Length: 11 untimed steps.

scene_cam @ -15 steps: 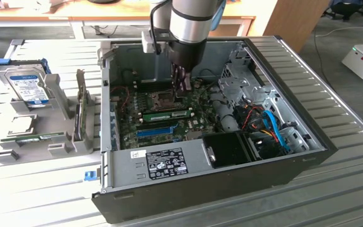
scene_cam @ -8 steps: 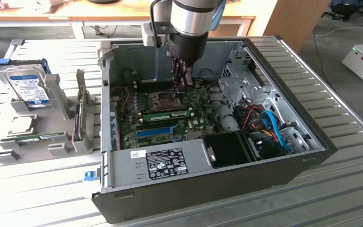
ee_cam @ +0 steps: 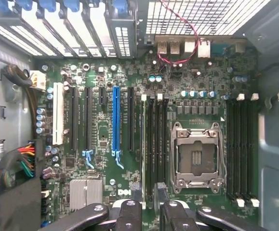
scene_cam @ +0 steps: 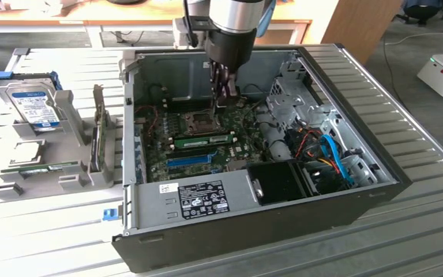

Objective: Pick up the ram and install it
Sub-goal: 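Insert the ram into the slot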

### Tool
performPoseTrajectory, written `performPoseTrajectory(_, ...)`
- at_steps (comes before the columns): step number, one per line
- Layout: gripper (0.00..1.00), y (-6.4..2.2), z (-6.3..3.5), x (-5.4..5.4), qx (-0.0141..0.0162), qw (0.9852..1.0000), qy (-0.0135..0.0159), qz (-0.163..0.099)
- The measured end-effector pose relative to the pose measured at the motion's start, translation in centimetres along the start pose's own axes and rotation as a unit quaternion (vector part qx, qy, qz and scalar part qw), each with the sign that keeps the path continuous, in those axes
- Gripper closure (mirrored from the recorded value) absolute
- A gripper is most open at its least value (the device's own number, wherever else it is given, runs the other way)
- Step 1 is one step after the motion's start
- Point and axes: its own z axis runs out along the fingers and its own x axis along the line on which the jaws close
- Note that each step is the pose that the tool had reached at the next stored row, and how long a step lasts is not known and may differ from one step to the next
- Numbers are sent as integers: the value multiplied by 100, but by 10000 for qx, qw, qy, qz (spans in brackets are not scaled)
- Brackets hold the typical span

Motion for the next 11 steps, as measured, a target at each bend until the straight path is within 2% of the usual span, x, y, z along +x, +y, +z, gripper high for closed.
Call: performPoseTrajectory(11,75,1,-204,-3,0,10000,0,0)
